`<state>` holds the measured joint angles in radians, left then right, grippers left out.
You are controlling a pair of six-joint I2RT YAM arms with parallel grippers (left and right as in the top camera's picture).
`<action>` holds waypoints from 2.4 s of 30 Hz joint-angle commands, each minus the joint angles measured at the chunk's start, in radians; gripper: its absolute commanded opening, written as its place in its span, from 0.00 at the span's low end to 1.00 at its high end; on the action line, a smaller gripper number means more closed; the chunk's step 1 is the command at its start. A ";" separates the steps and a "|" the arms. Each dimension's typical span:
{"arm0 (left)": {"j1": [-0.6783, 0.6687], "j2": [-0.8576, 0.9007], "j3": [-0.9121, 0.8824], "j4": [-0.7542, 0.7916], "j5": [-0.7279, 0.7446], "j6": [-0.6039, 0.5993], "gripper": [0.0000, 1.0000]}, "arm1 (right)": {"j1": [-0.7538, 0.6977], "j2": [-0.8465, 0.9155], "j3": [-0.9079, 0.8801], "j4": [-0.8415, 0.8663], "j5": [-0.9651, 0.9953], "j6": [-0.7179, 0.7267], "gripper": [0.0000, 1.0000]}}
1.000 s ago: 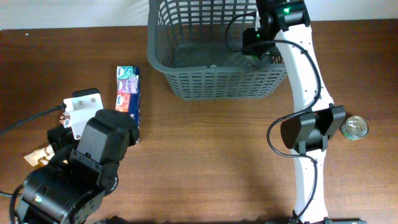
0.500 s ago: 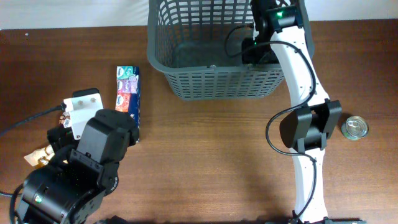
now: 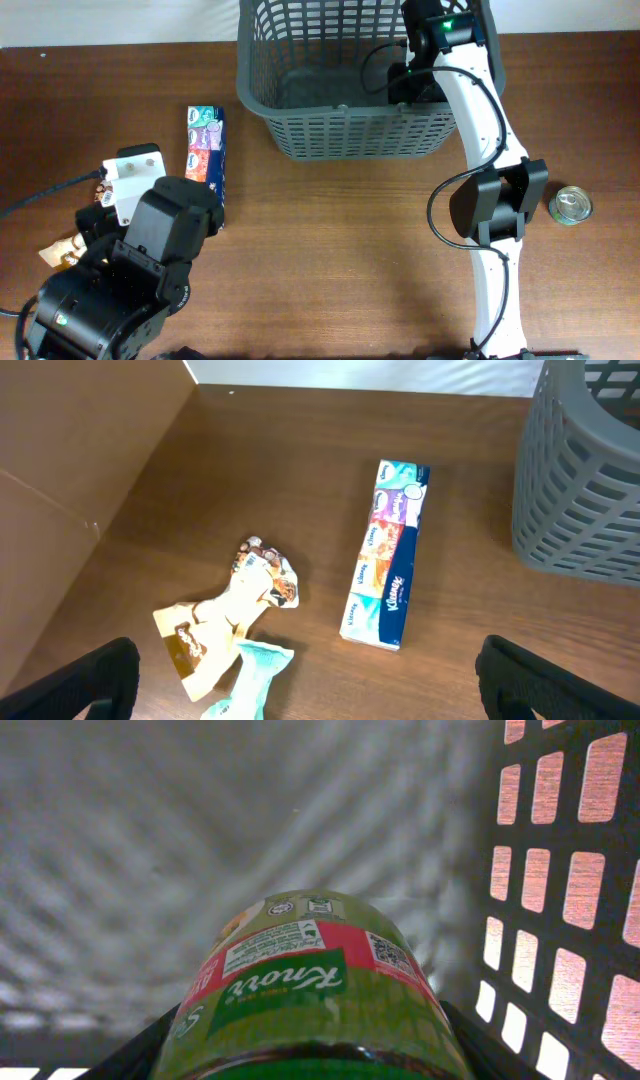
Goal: Pack container
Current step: 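Lower the Knorr jar into the basket and open the right gripper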
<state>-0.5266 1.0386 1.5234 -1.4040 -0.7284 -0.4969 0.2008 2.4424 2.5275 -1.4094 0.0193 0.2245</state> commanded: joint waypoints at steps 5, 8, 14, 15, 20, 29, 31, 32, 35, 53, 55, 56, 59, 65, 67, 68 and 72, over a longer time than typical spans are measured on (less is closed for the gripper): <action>0.006 0.001 0.011 -0.004 0.009 0.005 1.00 | 0.006 0.022 -0.005 0.003 0.019 -0.007 0.04; 0.006 0.001 0.011 -0.004 0.011 0.005 1.00 | 0.006 0.023 -0.005 0.003 0.019 -0.007 0.04; 0.006 0.001 0.011 -0.004 0.011 0.005 1.00 | 0.006 0.026 -0.005 0.003 0.019 -0.007 0.05; 0.006 0.001 0.011 -0.004 0.011 0.005 1.00 | 0.006 0.027 -0.005 0.003 0.019 -0.007 0.04; 0.006 0.001 0.011 -0.004 0.011 0.005 1.00 | 0.006 0.037 -0.005 0.002 0.019 -0.007 0.08; 0.006 0.001 0.011 -0.007 0.011 0.005 1.00 | 0.006 0.037 -0.005 0.003 0.019 -0.007 0.23; 0.006 0.001 0.011 -0.007 0.011 0.005 1.00 | 0.006 0.037 -0.005 0.002 0.019 -0.007 0.25; 0.006 0.001 0.011 -0.007 0.011 0.005 1.00 | 0.006 0.037 -0.005 0.003 0.019 -0.007 0.26; 0.006 0.001 0.011 -0.008 0.011 0.005 1.00 | 0.006 0.037 -0.005 0.003 0.019 -0.007 0.29; 0.006 0.001 0.011 -0.011 0.011 0.005 1.00 | 0.006 0.037 -0.005 0.003 0.019 -0.007 0.41; 0.006 0.001 0.011 -0.011 0.011 0.005 1.00 | 0.006 0.037 -0.005 0.003 0.019 -0.007 0.45; 0.006 0.001 0.011 -0.011 0.011 0.005 1.00 | 0.006 0.037 -0.005 0.003 0.019 -0.007 0.47; 0.006 0.001 0.011 -0.011 0.011 0.005 1.00 | 0.006 0.037 -0.005 0.003 0.019 -0.007 0.49; 0.006 0.001 0.011 -0.011 0.011 0.005 0.99 | 0.006 0.037 -0.005 0.003 0.019 -0.007 0.63; 0.006 0.001 0.011 -0.011 0.011 0.005 1.00 | 0.006 0.037 -0.005 0.003 0.019 -0.007 0.72; 0.006 0.001 0.011 -0.011 0.011 0.005 0.99 | 0.006 0.037 -0.005 0.003 0.019 -0.007 0.76; 0.006 0.001 0.011 -0.011 0.011 0.005 1.00 | 0.006 0.037 -0.005 0.003 0.019 -0.007 0.85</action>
<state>-0.5266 1.0386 1.5234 -1.4117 -0.7284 -0.4969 0.2008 2.4760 2.5259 -1.4090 0.0235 0.2203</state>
